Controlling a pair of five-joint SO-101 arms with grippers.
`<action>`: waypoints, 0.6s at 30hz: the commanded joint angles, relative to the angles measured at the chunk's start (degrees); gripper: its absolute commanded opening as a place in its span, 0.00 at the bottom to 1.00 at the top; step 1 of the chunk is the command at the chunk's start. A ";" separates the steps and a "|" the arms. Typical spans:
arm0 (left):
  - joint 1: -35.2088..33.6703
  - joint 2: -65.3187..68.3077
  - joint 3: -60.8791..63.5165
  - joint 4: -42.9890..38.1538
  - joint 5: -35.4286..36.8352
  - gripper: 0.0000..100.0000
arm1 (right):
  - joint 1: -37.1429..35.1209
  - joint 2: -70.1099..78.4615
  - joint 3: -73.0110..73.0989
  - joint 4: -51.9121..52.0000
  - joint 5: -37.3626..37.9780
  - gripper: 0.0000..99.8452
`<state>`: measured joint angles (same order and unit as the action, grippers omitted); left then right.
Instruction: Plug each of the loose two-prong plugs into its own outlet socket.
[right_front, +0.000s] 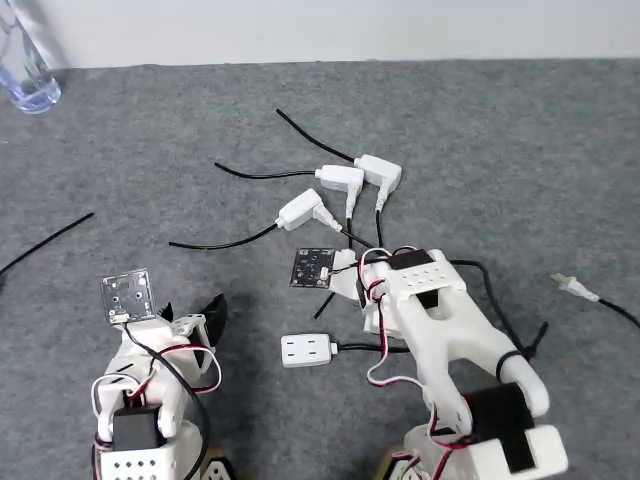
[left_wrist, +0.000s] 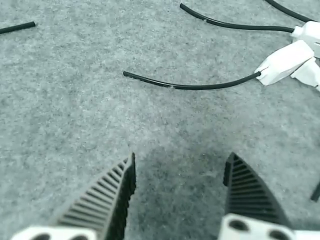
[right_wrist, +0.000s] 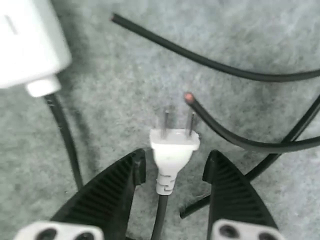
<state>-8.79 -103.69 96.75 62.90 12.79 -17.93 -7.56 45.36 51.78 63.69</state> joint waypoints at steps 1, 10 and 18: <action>-0.18 -0.79 -0.40 -1.41 -0.35 0.27 | -1.45 -3.03 -2.81 1.98 -0.62 0.19; -0.26 -0.79 -0.40 -1.32 -0.35 0.27 | -1.10 2.95 -2.81 -1.98 -0.70 0.18; -0.26 -0.79 -0.40 -1.32 -0.35 0.27 | -0.22 5.23 -3.69 -4.70 -0.44 0.00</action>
<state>-8.79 -103.69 96.75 62.90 12.79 -18.55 -2.81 43.96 48.97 63.52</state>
